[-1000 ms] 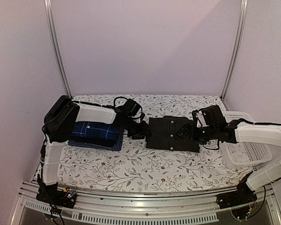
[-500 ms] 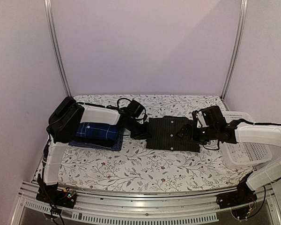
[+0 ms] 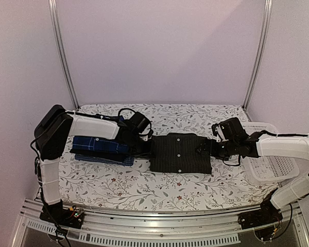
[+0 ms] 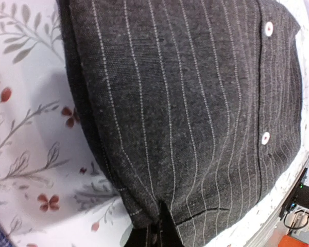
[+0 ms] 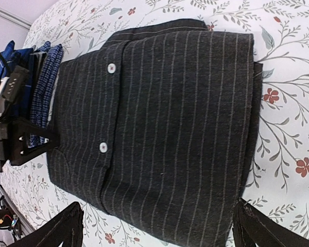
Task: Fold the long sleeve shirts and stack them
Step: Pick up the square-folded shirt from the center of the board, then turn over the square-folded shirt at the center of the board.
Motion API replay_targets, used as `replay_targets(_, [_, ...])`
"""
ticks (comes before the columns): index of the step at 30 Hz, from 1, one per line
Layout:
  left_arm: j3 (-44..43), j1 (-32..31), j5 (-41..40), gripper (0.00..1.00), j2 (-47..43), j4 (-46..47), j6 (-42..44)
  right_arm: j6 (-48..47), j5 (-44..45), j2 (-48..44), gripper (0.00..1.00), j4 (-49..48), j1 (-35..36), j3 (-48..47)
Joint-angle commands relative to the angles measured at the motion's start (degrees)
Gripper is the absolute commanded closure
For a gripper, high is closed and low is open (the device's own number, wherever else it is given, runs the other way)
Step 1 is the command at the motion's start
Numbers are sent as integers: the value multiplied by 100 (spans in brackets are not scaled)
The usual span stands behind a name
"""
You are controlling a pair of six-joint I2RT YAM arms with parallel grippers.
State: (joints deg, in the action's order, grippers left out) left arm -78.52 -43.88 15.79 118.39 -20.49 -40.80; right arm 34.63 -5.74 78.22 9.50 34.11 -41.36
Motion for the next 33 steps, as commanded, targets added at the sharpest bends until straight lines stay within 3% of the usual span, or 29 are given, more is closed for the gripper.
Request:
replay_targets(1, [397,38,-181,100,-773,-439,432,-42,301,279,1,263,201,-135])
replay_targets(5, [629,143,-255,100,-1214,-664,632,119,363,448,13,266,346,-122])
replay_targets(17, [575,298,-262,100,-1780,-1159,1071,309,503,1088,74,151,441,-438])
replay_targets(20, [566,300,-261,100,-1842,-1214,1114,312,494,1317,80,48,456,-529])
replay_targets(33, [585,381,-287,100,-2174,-1358,1296,298,509,1990,86,-18,666,-804])
